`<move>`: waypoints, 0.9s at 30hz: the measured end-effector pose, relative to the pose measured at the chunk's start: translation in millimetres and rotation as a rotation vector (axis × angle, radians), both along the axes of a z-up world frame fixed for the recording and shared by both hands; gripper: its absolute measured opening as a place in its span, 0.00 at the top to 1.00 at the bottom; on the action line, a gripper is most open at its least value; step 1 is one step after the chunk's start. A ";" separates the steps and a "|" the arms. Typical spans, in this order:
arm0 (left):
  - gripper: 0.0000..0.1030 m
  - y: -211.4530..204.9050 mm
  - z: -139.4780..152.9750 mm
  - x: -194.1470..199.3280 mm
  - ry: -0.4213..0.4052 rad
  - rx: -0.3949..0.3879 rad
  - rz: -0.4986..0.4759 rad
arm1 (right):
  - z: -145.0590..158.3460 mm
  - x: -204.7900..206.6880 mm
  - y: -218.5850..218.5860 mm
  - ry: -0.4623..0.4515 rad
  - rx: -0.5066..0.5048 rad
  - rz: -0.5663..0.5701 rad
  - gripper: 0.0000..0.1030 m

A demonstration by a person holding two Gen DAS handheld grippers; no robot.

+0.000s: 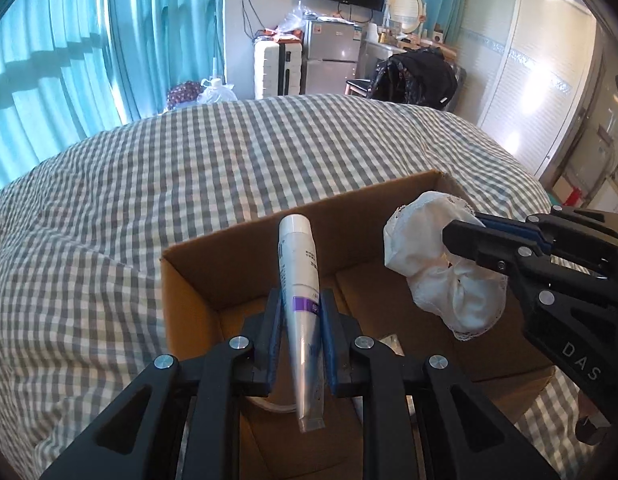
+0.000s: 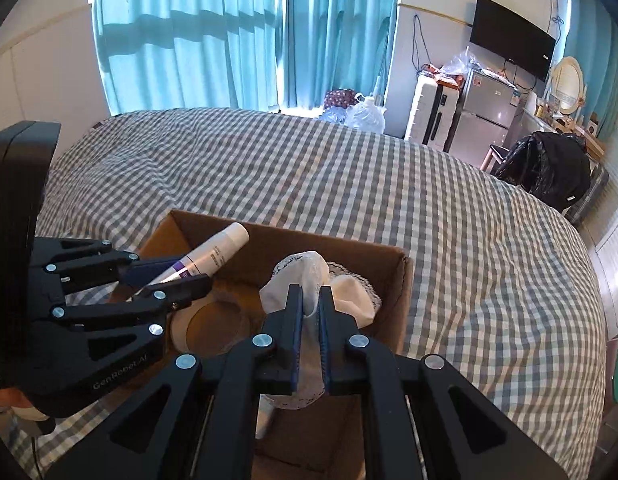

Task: Organize objects
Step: 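Carry toothpaste tube and lace cloth over the box and open both tools, then move both tools back from the box toward the remaining items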

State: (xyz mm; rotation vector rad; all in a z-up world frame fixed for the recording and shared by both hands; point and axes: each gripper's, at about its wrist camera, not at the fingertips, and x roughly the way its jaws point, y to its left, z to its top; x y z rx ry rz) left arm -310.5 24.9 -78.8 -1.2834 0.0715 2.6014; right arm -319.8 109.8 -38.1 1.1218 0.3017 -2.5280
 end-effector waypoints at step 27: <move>0.04 -39.1 158.3 168.0 0.228 -0.001 0.061 | 187.3 186.2 22.6 0.296 -0.041 -0.031 0.11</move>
